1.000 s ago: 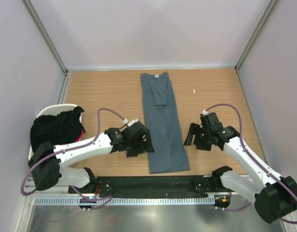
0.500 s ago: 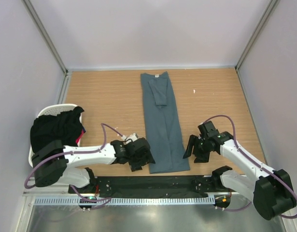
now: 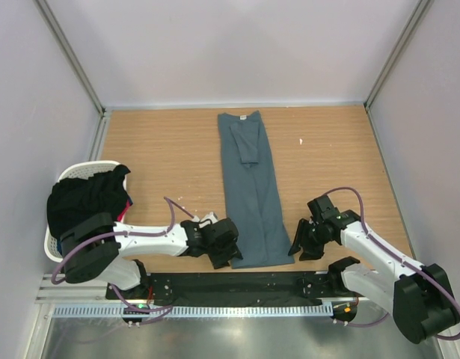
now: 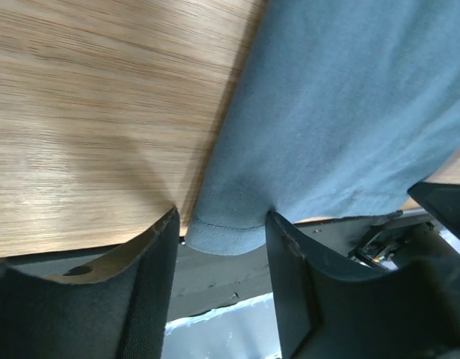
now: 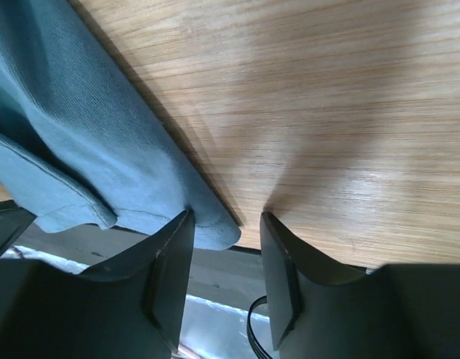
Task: Fold and stack the t-shirts
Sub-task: Fold the tshirt
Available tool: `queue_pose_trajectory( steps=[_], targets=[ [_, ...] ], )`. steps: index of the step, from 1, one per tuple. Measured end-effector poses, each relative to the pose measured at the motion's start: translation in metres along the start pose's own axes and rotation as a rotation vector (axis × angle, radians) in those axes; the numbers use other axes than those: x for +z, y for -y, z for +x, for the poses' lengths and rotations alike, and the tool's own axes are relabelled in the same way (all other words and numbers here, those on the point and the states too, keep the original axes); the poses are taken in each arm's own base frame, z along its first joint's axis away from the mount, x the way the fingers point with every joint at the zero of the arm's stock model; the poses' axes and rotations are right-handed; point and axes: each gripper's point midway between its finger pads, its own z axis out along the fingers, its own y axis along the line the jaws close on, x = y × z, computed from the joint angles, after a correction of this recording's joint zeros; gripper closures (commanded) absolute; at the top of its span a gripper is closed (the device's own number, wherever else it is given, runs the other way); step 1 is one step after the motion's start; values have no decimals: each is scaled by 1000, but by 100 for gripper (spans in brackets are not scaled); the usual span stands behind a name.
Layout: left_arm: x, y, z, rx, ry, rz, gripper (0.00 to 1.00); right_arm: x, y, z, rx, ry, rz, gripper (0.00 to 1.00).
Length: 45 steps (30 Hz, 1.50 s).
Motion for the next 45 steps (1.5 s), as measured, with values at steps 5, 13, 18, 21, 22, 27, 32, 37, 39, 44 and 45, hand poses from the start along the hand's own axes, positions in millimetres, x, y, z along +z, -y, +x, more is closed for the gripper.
queue_pose_trajectory(
  steps=[5,13,18,21,22,27,32,37,39,44,45],
  targets=[
    [1,-4,0,-14,1,-19,51,2,-4,4,20,-17,-29,57],
    [3,-6,1,-16,-5,-50,66,5,-5,7,38,-19,-56,69],
    [6,-6,4,-7,-19,-64,90,7,-5,12,49,-31,-75,87],
    [6,-8,4,1,-18,-70,100,9,-6,14,58,-39,-91,99],
    [6,-8,4,4,-18,-73,100,9,-7,15,58,-41,-95,99],
    [-1,-11,1,34,-2,-118,100,7,-9,20,58,-45,-126,99],
    [-14,3,-3,79,1,-111,100,-1,-17,22,73,-57,-159,99],
    [-34,15,-23,67,19,-61,100,-23,-43,5,64,-39,-192,99],
    [-43,21,-39,53,35,-40,99,-33,-58,-8,54,-24,-204,99],
    [-62,47,-89,37,104,19,100,-44,-92,-44,33,7,-226,99],
    [-66,52,-103,35,119,27,100,-45,-98,-52,30,11,-220,99]
  ],
)
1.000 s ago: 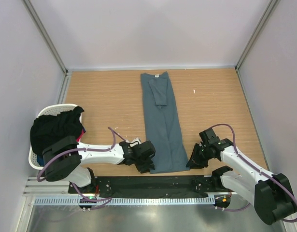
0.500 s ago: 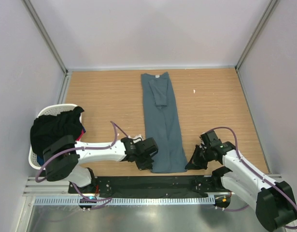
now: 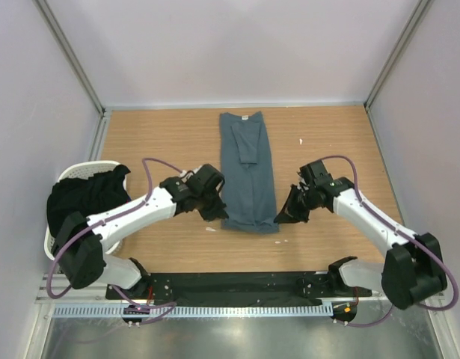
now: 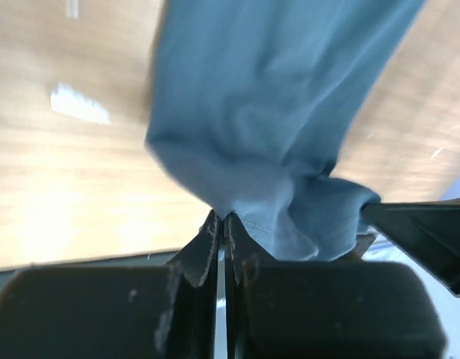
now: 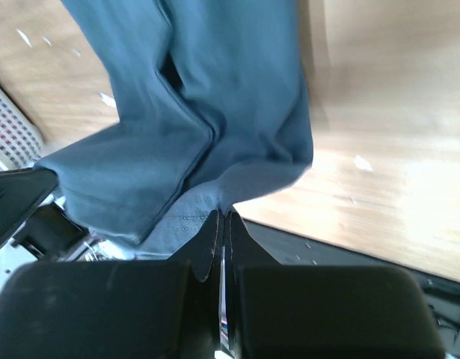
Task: Fold and stack the t-shirts
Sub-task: Fold the tshirt
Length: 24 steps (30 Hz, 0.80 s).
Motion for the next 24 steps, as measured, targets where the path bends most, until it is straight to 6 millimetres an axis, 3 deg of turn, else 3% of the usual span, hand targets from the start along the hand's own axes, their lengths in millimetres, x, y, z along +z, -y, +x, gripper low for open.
queue_pose_trajectory(
  steps=[4,10,20,24],
  targets=[
    [-1,18,-42,10,31,16,100,2,-25,-32,-20,27,2,99],
    [14,39,-93,53,39,3,100,6,-50,-91,-29,93,-6,99],
    [43,37,-138,73,29,-33,100,34,-63,-167,-26,125,9,99],
    [55,36,-151,74,21,-36,100,39,-69,-189,-33,147,0,99]
  ],
)
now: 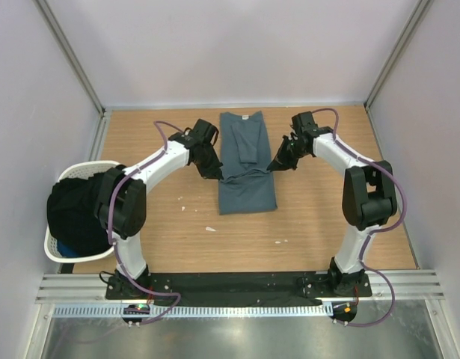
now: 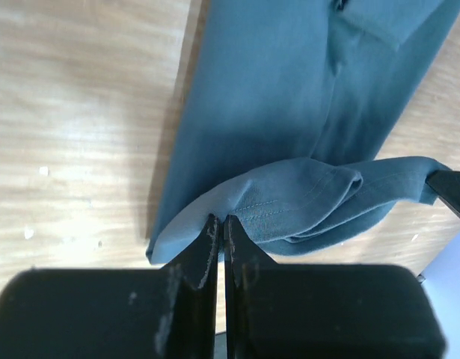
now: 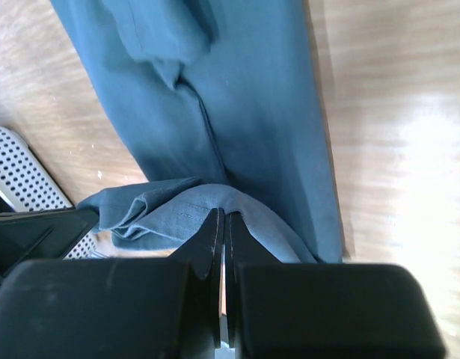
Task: Fold and stack the t-shirts
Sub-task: Fold the tshirt
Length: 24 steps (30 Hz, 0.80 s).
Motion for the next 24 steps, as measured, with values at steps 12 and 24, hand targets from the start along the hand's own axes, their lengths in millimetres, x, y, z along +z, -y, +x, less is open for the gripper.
queue_pose_trajectory(
  steps=[12,24],
  targets=[
    [31,12,-32,6,-18,29,100,22,4,-35,11,4,21,99],
    [40,20,-47,0,-22,56,100,20,-4,-57,-2,37,14,99]
  ],
)
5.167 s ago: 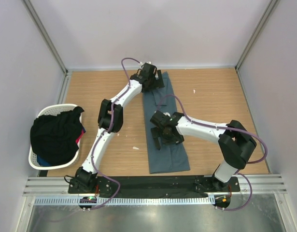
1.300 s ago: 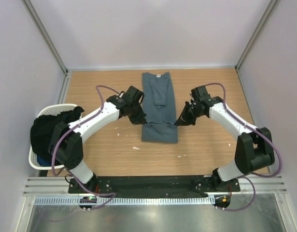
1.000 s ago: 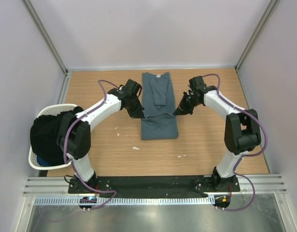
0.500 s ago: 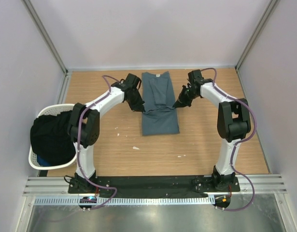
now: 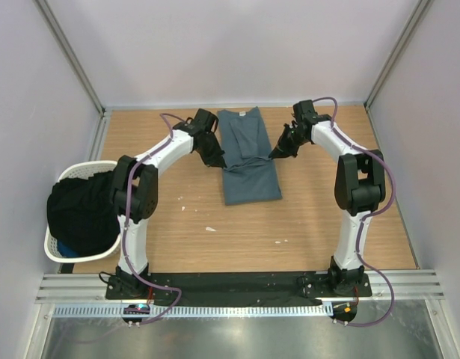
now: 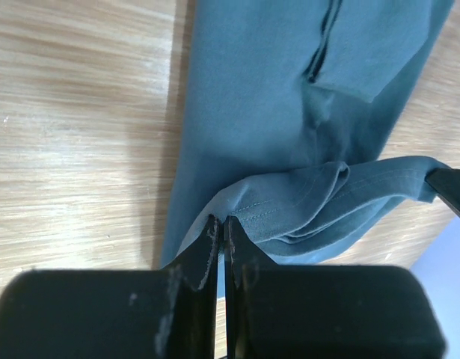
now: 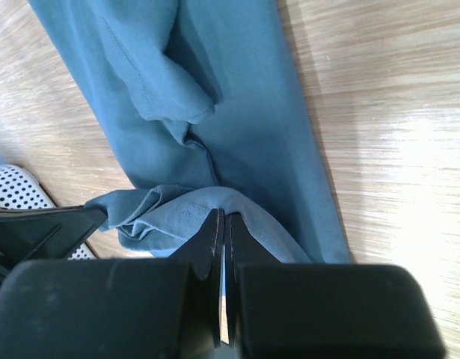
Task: Fold and stack the t-shirts
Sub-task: Fold the tshirt
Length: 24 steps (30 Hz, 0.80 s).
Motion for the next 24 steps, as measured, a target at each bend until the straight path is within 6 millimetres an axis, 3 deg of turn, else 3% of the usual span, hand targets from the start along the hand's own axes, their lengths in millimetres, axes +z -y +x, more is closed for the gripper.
queue_pose_trajectory(
  steps=[13,21,22,23,24],
  targets=[
    [-14,21,-20,9,47,58,100,-16,-25,-26,-27,62,-48,99],
    [7,14,-26,11,32,34,100,22,-1,-27,3,8,-1,99],
    [12,12,-27,7,28,27,97,26,3,-27,8,2,5,98],
    [16,9,-28,4,24,21,74,31,7,-28,14,-6,12,91],
    [19,6,-29,8,21,15,65,35,10,-29,17,-10,16,85]
  ],
)
